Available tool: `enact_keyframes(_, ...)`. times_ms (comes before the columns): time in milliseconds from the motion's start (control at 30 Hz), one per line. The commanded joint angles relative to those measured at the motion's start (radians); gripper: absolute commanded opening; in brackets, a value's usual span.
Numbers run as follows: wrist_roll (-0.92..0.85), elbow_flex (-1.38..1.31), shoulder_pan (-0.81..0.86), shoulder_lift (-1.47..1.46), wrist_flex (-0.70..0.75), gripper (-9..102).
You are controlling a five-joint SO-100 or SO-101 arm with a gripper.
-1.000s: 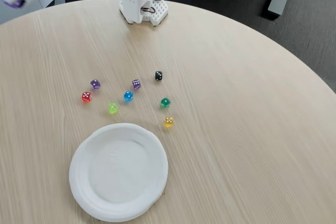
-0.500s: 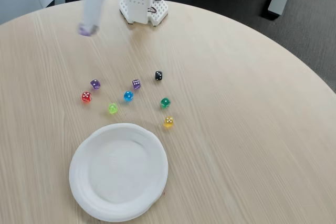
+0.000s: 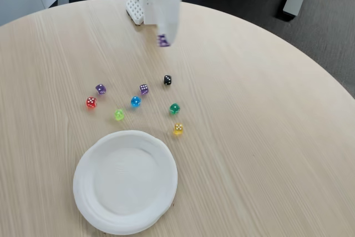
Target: Pick a purple dice and put it in the plate.
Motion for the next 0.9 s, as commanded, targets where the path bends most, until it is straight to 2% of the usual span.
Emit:
enact_keyframes(0, -0.008, -0.020, -0.078, 0.023, -0.011, 0)
enact_keyframes(167, -0.026, -0.020, -0.155, 0.015, -0.012, 0)
enact_keyframes(500, -0.052, 0.067, -0.137, 0.023, -0.014, 0)
enact_keyframes(867, -0.043, 0.121, 0.127, 0.023, -0.015, 0)
